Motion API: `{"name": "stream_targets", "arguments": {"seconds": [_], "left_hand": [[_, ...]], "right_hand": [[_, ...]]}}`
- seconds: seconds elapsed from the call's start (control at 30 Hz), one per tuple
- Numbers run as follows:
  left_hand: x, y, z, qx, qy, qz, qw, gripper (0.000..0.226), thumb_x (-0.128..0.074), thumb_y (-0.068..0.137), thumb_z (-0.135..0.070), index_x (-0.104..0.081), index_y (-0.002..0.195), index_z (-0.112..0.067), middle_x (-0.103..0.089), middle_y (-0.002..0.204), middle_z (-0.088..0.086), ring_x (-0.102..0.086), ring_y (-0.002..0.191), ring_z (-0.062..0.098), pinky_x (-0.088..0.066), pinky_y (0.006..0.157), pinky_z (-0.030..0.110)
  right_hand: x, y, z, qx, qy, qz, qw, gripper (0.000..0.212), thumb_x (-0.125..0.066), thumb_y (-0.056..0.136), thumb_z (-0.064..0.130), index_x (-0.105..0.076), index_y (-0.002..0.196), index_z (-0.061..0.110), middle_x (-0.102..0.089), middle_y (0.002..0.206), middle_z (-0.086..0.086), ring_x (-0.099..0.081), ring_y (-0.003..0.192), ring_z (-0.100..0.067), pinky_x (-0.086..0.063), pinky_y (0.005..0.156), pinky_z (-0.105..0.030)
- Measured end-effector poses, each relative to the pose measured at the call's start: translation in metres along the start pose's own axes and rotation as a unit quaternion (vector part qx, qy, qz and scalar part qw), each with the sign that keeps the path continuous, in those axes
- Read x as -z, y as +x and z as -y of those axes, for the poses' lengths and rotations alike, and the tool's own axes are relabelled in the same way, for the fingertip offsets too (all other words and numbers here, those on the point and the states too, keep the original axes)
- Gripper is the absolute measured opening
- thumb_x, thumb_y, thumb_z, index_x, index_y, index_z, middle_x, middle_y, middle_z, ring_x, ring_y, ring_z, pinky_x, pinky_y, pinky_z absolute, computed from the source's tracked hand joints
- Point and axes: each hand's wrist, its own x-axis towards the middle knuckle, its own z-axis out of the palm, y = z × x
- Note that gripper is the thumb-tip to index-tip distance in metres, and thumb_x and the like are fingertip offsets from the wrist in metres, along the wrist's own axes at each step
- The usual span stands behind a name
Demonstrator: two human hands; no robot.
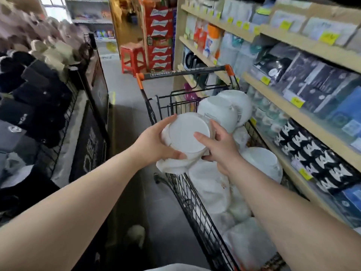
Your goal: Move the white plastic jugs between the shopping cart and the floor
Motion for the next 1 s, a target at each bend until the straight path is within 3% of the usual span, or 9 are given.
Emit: {"name": "stream_targets", "arguments": {"seconds": [0.17,0.23,0.33,0.47,0.57,0.7,0.8,0.9,1.0], "left_hand": [[0.01,0.108,0.034,-0.024,0.008,0.126,0.992,0.109,-0.093,0.045,-0.032,-0.039,0.14,-0.041,-0.05,0.135,-0.014,-0.044,0.13,0.012,-0.036,0.113,0.041],[0.012,0.146,0.042,-0.025,0.01,0.182,0.983,0.108,-0.094,0.047,-0.026,-0.039,0.138,-0.043,-0.05,0.131,-0.016,-0.045,0.127,0.011,-0.037,0.112,0.039],[0.011,0.191,0.053,0.001,0.004,0.272,0.962,0.125,-0.095,0.034,-0.038,-0.03,0.14,-0.05,-0.047,0.132,-0.017,-0.051,0.123,0.015,-0.043,0.106,0.04],[0.011,0.238,0.059,-0.006,0.067,0.356,0.932,0.137,-0.094,0.033,-0.046,-0.017,0.147,-0.048,-0.039,0.142,-0.011,-0.039,0.132,0.015,-0.033,0.114,0.041],[0.015,0.262,0.057,-0.006,0.083,0.402,0.912,0.131,-0.095,0.036,-0.042,-0.022,0.144,-0.051,-0.048,0.135,-0.011,-0.045,0.128,0.017,-0.036,0.111,0.039],[0.028,0.286,0.046,-0.043,0.106,0.375,0.92,0.105,-0.093,0.054,-0.024,-0.038,0.143,-0.037,-0.049,0.118,-0.02,-0.055,0.103,0.005,-0.039,0.093,0.023],[0.038,0.303,0.048,-0.064,0.132,0.351,0.925,0.099,-0.093,0.053,-0.03,-0.044,0.139,-0.036,-0.052,0.125,-0.017,-0.052,0.112,0.009,-0.042,0.099,0.029],[0.043,0.309,0.058,-0.056,0.13,0.331,0.933,0.092,-0.092,0.056,-0.028,-0.048,0.136,-0.038,-0.056,0.126,-0.016,-0.051,0.113,0.008,-0.043,0.099,0.03],[0.046,0.304,0.057,-0.061,0.126,0.31,0.94,0.085,-0.089,0.062,-0.023,-0.049,0.135,-0.039,-0.056,0.122,-0.018,-0.051,0.113,0.008,-0.039,0.097,0.026]], "right_hand": [[-0.013,0.066,-0.016,-0.033,-0.001,-0.103,0.994,0.091,-0.082,0.055,0.051,-0.045,0.137,0.042,-0.057,0.133,0.008,-0.059,0.116,-0.022,-0.06,0.071,-0.04],[-0.02,0.088,-0.023,-0.045,-0.009,-0.162,0.986,0.088,-0.082,0.053,0.053,-0.049,0.133,0.041,-0.061,0.128,0.007,-0.061,0.114,-0.021,-0.058,0.08,-0.044],[-0.033,0.109,-0.023,-0.067,-0.029,-0.231,0.97,0.087,-0.08,0.052,0.052,-0.05,0.133,0.038,-0.063,0.124,0.008,-0.062,0.112,-0.02,-0.053,0.092,-0.046],[-0.041,0.122,-0.019,-0.112,-0.095,-0.271,0.951,0.078,-0.077,0.076,0.043,-0.04,0.143,0.03,-0.048,0.128,0.011,-0.048,0.121,-0.012,-0.043,0.104,-0.036],[-0.037,0.131,-0.016,-0.164,-0.152,-0.278,0.934,0.083,-0.073,0.074,0.054,-0.035,0.144,0.028,-0.043,0.14,0.001,-0.045,0.127,-0.02,-0.04,0.104,-0.035],[-0.041,0.147,-0.008,-0.166,-0.191,-0.29,0.923,0.093,-0.068,0.061,0.069,-0.042,0.136,0.021,-0.048,0.129,-0.001,-0.05,0.118,-0.022,-0.045,0.099,-0.042],[-0.054,0.157,-0.01,-0.152,-0.169,-0.32,0.92,0.079,-0.072,0.071,0.058,-0.041,0.131,0.018,-0.052,0.121,0.002,-0.052,0.112,-0.019,-0.047,0.094,-0.038],[-0.064,0.161,-0.015,-0.156,-0.173,-0.351,0.907,0.091,-0.071,0.067,0.063,-0.037,0.136,0.015,-0.047,0.127,0.001,-0.047,0.119,-0.021,-0.044,0.1,-0.044],[-0.064,0.159,-0.013,-0.158,-0.158,-0.355,0.908,0.082,-0.072,0.072,0.058,-0.039,0.134,0.015,-0.042,0.116,0.005,-0.046,0.115,-0.019,-0.043,0.097,-0.039]]}}
